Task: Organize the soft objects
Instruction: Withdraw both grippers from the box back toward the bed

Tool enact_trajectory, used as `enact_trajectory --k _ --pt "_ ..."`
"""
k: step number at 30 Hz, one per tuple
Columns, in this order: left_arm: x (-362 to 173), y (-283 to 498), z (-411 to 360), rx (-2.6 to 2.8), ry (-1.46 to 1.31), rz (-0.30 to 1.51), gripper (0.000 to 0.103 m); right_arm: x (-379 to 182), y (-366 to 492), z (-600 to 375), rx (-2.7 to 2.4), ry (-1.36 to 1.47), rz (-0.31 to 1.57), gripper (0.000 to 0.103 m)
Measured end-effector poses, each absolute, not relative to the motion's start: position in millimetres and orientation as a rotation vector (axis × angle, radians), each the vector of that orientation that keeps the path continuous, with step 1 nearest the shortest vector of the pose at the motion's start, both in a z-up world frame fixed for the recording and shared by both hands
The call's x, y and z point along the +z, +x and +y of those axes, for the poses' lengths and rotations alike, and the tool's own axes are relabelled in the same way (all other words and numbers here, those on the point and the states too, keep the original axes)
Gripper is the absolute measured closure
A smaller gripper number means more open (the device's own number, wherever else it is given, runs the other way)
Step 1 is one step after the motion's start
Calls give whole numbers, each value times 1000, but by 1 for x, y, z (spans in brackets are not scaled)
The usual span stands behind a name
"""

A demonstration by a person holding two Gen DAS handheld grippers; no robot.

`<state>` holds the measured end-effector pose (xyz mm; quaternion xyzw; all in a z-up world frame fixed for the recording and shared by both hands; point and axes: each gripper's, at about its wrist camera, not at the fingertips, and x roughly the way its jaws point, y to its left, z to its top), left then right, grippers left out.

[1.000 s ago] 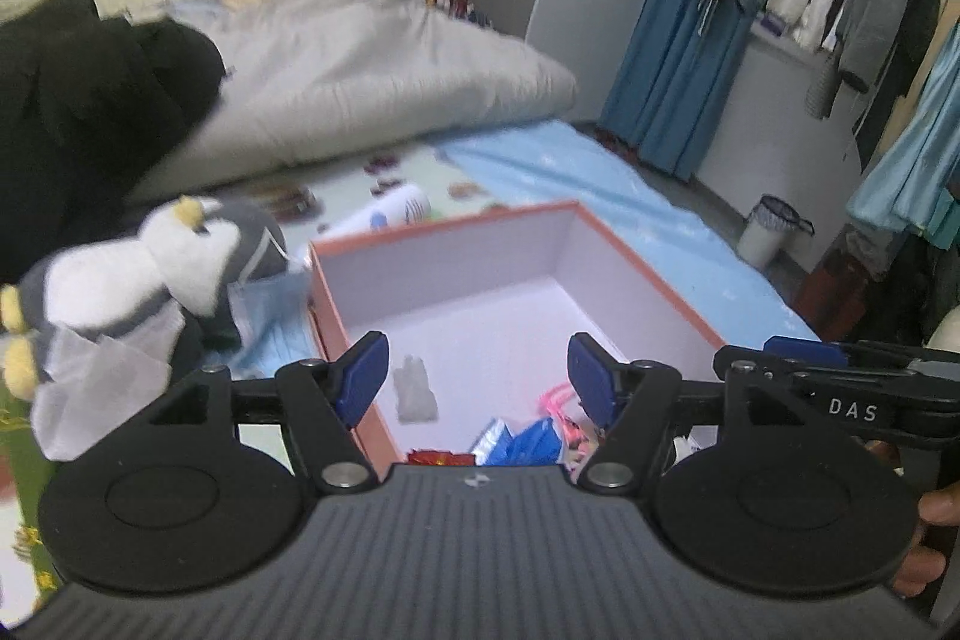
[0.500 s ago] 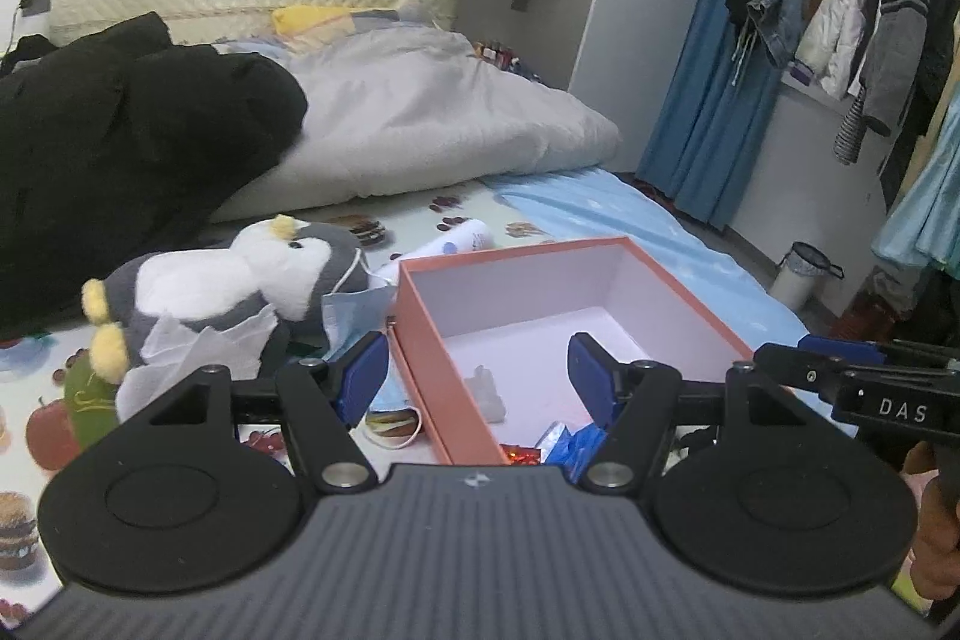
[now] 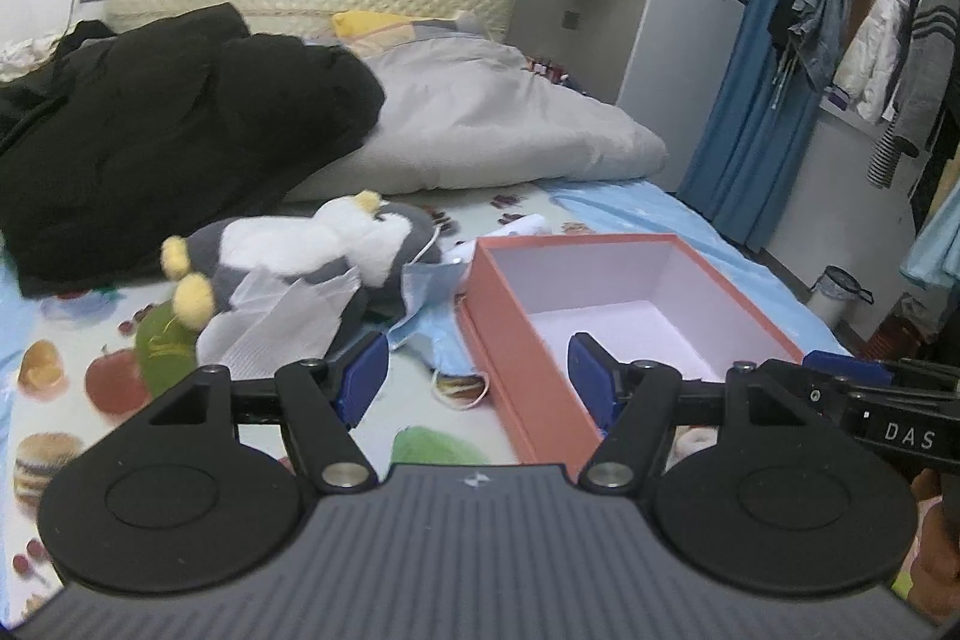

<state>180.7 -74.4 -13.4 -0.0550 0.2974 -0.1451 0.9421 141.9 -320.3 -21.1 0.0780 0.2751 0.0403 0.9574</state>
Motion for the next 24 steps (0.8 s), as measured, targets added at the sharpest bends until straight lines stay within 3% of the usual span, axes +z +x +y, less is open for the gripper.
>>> enact_trajectory --k 24 --pt "-73 126 -20 -168 -152 693 31 -66 101 -245 165 100 632 47"
